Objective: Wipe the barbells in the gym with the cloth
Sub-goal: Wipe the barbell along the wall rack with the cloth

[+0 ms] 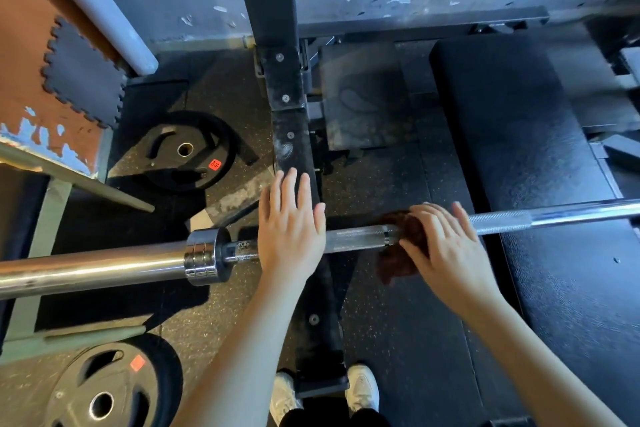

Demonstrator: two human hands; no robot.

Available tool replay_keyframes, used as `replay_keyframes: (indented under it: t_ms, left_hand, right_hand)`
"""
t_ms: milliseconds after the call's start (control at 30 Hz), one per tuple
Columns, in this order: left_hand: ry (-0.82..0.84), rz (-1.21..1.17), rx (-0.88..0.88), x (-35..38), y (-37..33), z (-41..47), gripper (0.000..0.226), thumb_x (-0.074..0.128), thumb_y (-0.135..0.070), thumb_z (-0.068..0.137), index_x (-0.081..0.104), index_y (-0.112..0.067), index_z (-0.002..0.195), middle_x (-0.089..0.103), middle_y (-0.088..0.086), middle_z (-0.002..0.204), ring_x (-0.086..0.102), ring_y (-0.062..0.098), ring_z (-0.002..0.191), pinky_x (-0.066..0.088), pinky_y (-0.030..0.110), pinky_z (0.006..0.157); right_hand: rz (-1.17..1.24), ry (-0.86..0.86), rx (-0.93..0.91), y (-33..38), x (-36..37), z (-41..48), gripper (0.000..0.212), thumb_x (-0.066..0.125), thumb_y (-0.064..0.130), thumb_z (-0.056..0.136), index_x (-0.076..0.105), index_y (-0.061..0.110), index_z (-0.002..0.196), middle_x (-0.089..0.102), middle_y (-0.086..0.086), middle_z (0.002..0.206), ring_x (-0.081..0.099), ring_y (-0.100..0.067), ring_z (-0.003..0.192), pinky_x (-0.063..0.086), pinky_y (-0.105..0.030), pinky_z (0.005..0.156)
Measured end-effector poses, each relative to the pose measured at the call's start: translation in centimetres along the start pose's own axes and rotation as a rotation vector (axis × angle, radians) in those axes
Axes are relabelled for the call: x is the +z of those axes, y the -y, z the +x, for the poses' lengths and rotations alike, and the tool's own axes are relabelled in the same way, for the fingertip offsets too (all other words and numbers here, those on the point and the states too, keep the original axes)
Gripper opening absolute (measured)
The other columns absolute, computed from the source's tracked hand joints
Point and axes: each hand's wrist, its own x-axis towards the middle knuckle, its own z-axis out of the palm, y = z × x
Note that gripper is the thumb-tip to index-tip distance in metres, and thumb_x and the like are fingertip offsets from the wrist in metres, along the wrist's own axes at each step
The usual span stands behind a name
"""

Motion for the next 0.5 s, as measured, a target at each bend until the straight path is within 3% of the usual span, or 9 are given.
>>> replay_keyframes:
  t_ms: [133,233,333,500]
  left_hand:
    - [0.016,-0.001,0.0,0.1,0.1,1.0,0.063,0.017,-0.042,0.098,0.045,-0.005,0.142,0.043,0.015,0.148,0.034,0.033,0.14,0.031,0.051,0.114]
    - [0.017,0.047,-0.032,0.0,0.1,2.1,0.067,0.015,-0.045,0.097,0.043,-0.004,0.143,0.04,0.015,0.15,0.03,0.033,0.142,0.026,0.051,0.116]
    - [-0.015,0.077,-0.033,-0.1,-0.6,2.2,0.068,0.019,-0.047,0.097,0.046,-0.001,0.14,0.044,0.016,0.147,0.034,0.034,0.14,0.026,0.052,0.116]
    - [-0.027,0.058,-0.003,0.6,-0.9,3.0,0.064,0.021,-0.045,0.099,0.051,-0.003,0.137,0.047,0.016,0.144,0.037,0.033,0.138,0.03,0.051,0.114]
  right_hand:
    - [0.116,-0.042,0.256,3.4,1.2,0.8,0.039,0.054,0.033,0.091,0.059,0.002,0.114,0.063,-0.015,0.122,0.053,-0.034,0.124,0.029,-0.047,0.116]
    - [0.136,-0.013,0.084,6.2,2.2,0.8,0.037,0.055,0.031,0.091,0.059,0.004,0.117,0.06,-0.012,0.129,0.05,-0.031,0.129,0.028,-0.045,0.117]
    - [0.056,0.02,-0.04,2.8,1.3,1.1,0.041,0.044,0.038,0.092,0.06,0.008,0.116,0.063,-0.007,0.126,0.053,-0.025,0.126,0.021,-0.039,0.116]
    - [0.062,-0.103,0.231,-2.4,0.0,1.7,0.043,0.044,0.037,0.093,0.058,0.002,0.111,0.064,-0.015,0.118,0.054,-0.033,0.12,0.028,-0.046,0.114]
